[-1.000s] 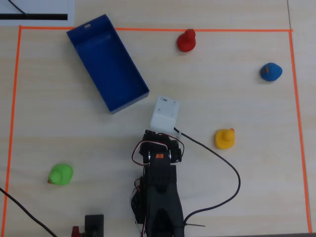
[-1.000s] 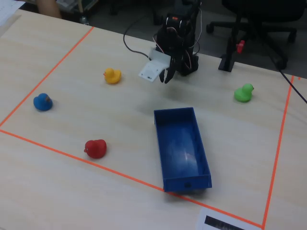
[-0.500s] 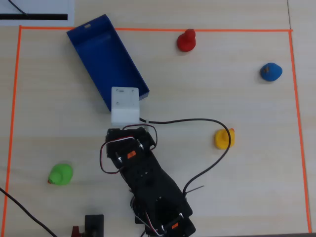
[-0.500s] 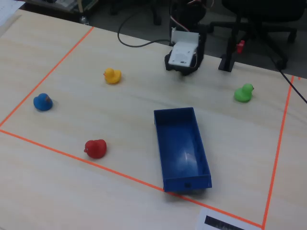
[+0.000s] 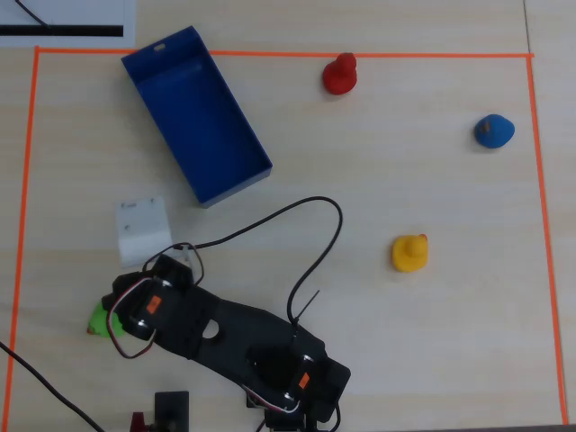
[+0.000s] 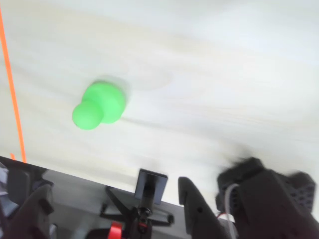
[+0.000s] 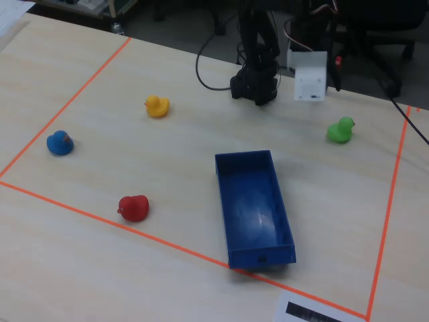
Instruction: Grasp green duck and put it into box.
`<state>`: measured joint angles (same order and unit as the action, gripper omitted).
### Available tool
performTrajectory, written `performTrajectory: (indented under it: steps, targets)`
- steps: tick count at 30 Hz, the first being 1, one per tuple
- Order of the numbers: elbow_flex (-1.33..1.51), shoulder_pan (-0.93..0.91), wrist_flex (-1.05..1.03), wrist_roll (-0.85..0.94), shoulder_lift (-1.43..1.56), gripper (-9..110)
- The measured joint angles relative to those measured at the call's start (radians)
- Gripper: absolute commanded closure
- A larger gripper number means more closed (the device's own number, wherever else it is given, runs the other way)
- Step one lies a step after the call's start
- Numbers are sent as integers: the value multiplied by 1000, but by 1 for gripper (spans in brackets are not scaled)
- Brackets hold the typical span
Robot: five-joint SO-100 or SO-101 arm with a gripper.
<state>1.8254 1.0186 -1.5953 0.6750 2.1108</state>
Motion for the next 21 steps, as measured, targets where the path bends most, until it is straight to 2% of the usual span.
performTrajectory:
  steps: [7, 21]
  targets:
    - [71, 164, 229, -81, -164, 66]
    - [150, 186, 425, -84, -227, 67]
